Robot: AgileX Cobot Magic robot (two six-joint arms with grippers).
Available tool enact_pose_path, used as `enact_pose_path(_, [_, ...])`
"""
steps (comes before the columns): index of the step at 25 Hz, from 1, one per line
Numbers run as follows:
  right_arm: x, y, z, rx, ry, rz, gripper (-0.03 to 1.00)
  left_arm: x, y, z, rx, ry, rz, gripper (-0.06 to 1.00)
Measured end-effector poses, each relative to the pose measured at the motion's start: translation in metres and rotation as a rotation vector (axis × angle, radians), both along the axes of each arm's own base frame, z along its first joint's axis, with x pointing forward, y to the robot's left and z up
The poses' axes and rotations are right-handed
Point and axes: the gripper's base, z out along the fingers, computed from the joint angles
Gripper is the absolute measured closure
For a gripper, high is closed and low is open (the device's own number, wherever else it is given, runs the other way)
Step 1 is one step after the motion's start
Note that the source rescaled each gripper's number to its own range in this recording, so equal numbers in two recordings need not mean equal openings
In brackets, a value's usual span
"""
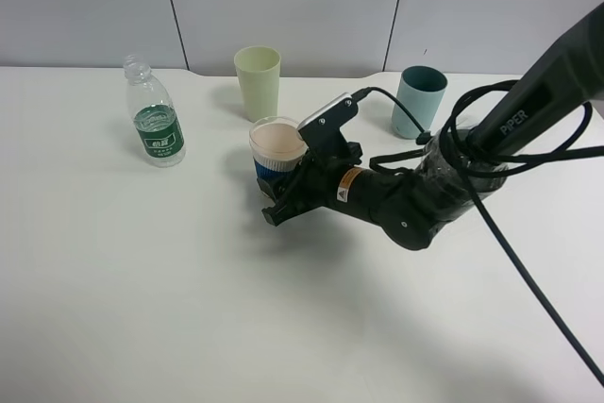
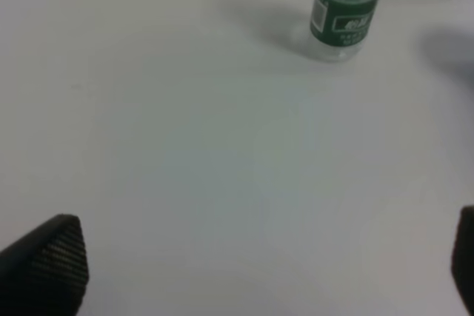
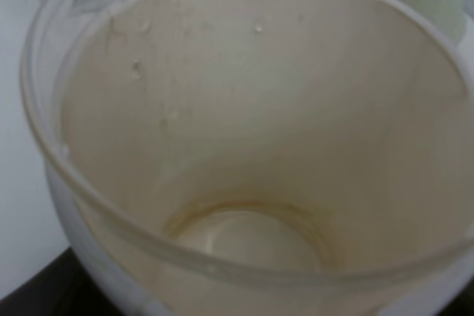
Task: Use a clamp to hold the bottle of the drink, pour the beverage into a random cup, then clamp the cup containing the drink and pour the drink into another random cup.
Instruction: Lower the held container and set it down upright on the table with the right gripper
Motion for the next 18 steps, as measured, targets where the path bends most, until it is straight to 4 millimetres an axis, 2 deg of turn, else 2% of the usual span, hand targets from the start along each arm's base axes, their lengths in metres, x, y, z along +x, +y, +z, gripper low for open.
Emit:
enact_pose_path(16, [-0.0006,0.0005,-0.0011,-0.003,-0.001,0.011,0.94,0.0000,0.0000,0.0000,0.000,0.000,0.000,-0.06])
enact_pose_path(18, [-0.0016,0.0006,-0.0026,-0.018,0.010,0.021,0.75,0.0000,0.0000,0.0000,0.000,0.000,0.000,-0.06])
